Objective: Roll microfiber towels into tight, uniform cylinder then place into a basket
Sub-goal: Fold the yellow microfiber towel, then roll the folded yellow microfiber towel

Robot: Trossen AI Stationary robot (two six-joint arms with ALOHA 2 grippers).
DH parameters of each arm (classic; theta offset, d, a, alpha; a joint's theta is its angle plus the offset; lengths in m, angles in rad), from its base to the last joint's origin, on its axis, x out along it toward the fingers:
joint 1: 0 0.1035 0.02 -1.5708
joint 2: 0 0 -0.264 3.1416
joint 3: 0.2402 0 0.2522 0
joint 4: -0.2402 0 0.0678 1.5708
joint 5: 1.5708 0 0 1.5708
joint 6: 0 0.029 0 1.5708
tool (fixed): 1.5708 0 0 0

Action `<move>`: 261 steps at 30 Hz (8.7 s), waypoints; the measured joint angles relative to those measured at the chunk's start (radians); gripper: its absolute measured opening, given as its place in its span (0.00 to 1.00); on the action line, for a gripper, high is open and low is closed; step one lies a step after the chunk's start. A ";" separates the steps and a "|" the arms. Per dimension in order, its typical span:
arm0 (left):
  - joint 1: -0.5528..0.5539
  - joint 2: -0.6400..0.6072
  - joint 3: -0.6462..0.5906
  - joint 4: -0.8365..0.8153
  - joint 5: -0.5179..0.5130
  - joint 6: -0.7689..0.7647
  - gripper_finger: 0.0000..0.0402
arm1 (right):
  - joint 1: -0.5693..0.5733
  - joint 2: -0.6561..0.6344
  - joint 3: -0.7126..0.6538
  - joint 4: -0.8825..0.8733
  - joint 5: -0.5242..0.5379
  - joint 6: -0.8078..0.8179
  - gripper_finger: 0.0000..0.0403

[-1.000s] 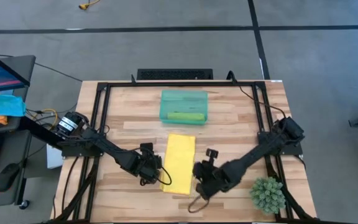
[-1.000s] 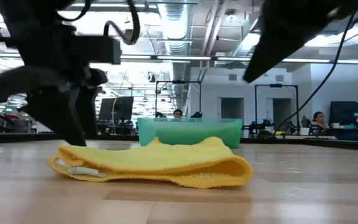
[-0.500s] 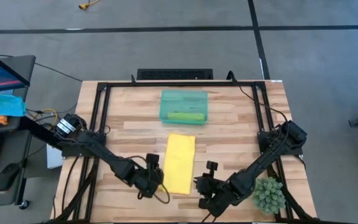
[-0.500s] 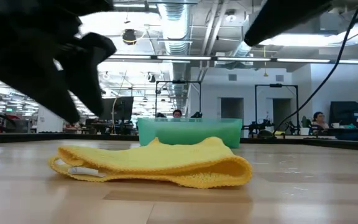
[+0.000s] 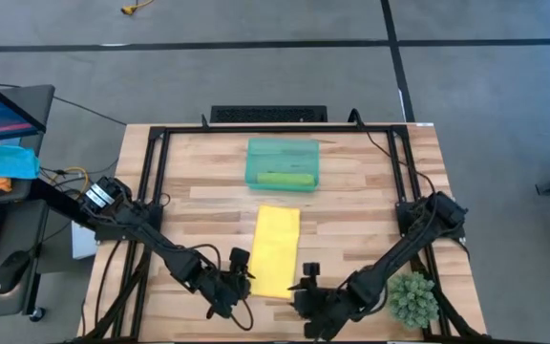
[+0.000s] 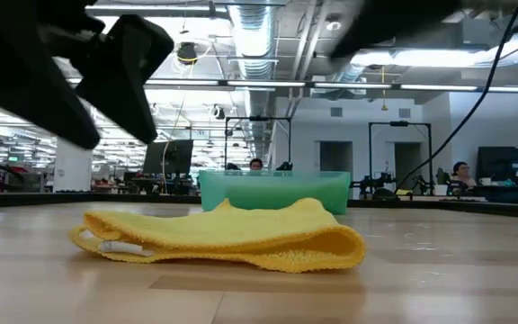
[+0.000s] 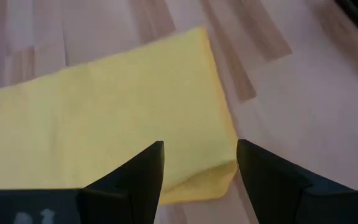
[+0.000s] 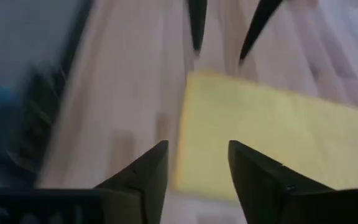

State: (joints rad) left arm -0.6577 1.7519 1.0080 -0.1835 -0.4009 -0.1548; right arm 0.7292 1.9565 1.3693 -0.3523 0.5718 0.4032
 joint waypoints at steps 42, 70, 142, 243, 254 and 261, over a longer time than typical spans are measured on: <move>0.012 0.163 0.004 0.046 -0.030 -0.071 0.49 | -0.105 0.198 0.003 0.076 -0.157 0.066 0.49; 0.011 0.165 0.013 0.031 0.066 -0.084 0.02 | -0.097 0.201 0.028 0.034 -0.177 0.033 0.06; 0.181 0.165 0.249 -0.437 -0.240 -0.126 0.05 | -0.152 0.206 0.214 -0.557 0.070 0.518 0.03; 0.189 0.164 0.033 -0.114 -0.052 -0.588 0.32 | -0.088 0.210 0.286 -0.342 -0.001 0.418 0.27; 0.190 0.167 0.056 -0.129 -0.045 -0.556 0.32 | -0.122 0.208 0.203 -0.334 -0.029 0.442 0.27; 0.190 0.167 0.057 -0.143 -0.046 -0.547 0.32 | -0.146 0.208 0.140 -0.291 -0.124 0.471 0.27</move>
State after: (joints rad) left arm -0.4675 1.9186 1.0654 -0.3260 -0.4465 -0.7014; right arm 0.5829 2.1647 1.5089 -0.6430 0.4474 0.8746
